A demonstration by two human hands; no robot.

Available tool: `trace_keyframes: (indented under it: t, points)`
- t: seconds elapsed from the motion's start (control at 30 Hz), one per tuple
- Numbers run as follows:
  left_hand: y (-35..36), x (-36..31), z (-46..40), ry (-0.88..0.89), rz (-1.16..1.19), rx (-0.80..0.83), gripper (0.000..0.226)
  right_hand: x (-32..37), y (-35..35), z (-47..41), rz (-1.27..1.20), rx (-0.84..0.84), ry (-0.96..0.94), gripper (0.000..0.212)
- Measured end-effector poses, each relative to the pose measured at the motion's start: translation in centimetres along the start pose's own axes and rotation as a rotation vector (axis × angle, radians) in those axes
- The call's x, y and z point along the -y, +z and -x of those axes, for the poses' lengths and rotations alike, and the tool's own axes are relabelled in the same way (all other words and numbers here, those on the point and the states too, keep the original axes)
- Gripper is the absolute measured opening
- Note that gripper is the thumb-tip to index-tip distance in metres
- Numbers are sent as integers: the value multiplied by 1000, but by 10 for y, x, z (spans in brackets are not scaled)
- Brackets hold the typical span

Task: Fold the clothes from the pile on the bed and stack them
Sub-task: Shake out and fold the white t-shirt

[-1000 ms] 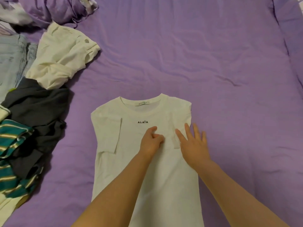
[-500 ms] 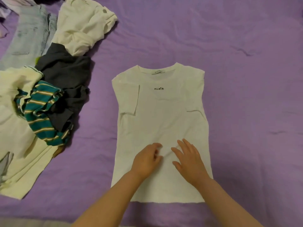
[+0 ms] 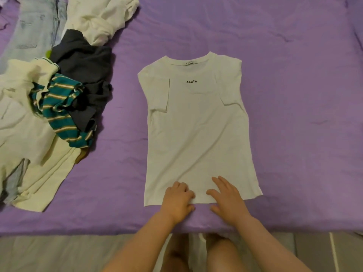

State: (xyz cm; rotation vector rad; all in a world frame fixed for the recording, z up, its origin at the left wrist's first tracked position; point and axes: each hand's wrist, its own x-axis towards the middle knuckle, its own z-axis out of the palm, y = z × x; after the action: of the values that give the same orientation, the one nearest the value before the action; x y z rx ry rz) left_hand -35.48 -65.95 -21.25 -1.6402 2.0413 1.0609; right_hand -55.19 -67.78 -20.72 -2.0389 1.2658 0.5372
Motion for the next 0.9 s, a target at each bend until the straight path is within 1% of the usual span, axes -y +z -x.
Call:
trace_keyframes:
  t: [0.13,0.3,0.37,0.47,0.53,0.63,0.73,0.77,0.83,0.9]
  points:
    - [15,1,1,-64,9,-82,41,6,7,1,5,-61,58,46]
    - [28,0,-6,-77,-25,-164,38,10,18,-3,40,-152,101,42]
    - [28,1,-7,-58,-55,-165,36,11,21,-6,56,-178,102,39]
    - [24,0,-8,-38,-105,-166,25,10,20,-7,95,-177,99,32]
    - [18,0,-10,-35,-102,-152,25,8,17,-7,72,-205,89,25]
    - [4,2,-10,-66,15,-150,25,3,2,-10,23,-275,49,18]
    - [-16,5,-11,-187,229,-265,19,-4,-26,-19,72,-275,4,25]
    - [-24,7,-13,-227,261,-297,17,-5,-37,-24,67,-277,18,26]
    - [-42,11,-21,-284,271,-334,15,-8,-56,-34,-23,-293,80,28]
    - [-64,18,-31,-317,280,-371,23,-13,-78,-46,-78,-310,132,37]
